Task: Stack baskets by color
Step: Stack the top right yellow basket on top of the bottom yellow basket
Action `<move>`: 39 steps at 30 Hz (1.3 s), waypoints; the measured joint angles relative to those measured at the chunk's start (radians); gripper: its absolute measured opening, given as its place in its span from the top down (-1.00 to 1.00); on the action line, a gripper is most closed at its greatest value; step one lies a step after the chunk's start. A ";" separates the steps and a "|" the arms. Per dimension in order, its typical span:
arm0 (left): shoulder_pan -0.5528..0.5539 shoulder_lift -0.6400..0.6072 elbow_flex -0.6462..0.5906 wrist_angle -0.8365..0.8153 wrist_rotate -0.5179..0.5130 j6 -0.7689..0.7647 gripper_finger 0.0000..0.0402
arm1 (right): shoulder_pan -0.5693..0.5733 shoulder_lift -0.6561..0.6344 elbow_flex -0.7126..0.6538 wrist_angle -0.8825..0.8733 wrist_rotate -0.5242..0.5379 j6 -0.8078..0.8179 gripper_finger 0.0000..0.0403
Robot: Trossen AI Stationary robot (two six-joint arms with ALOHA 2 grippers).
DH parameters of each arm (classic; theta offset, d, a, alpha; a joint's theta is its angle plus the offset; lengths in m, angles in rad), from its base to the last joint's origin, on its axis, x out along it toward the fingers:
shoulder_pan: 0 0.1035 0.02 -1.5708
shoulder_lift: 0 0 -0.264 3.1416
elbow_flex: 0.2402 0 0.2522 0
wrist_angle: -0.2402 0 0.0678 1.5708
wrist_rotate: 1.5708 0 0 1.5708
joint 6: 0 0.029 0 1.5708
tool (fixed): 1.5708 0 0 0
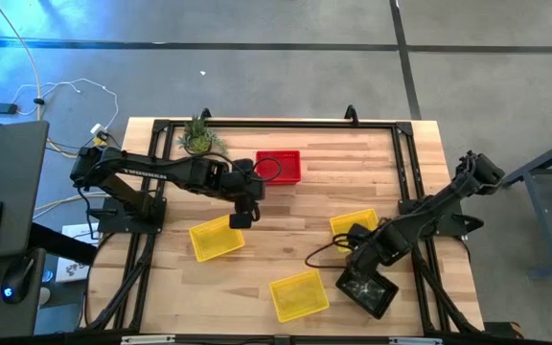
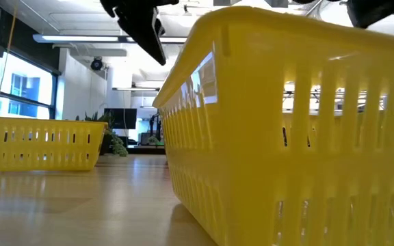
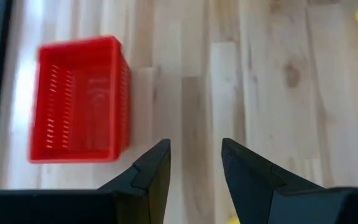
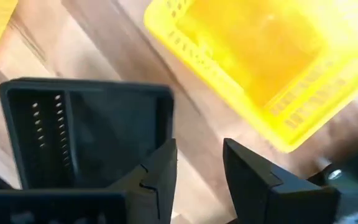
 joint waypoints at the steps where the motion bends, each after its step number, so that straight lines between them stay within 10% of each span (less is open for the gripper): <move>1: 0.000 0.000 0.000 -0.009 0.013 -0.005 0.36 | -0.009 -0.005 0.000 -0.004 0.013 -0.021 0.41; 24: -0.114 -0.079 -0.116 -0.113 0.033 -0.195 0.36 | -0.400 -0.026 0.000 0.019 0.131 -0.874 0.41; 39: -0.172 -0.323 -0.229 -0.111 -0.035 -0.316 0.36 | -0.456 0.050 0.000 0.058 0.083 -1.067 0.41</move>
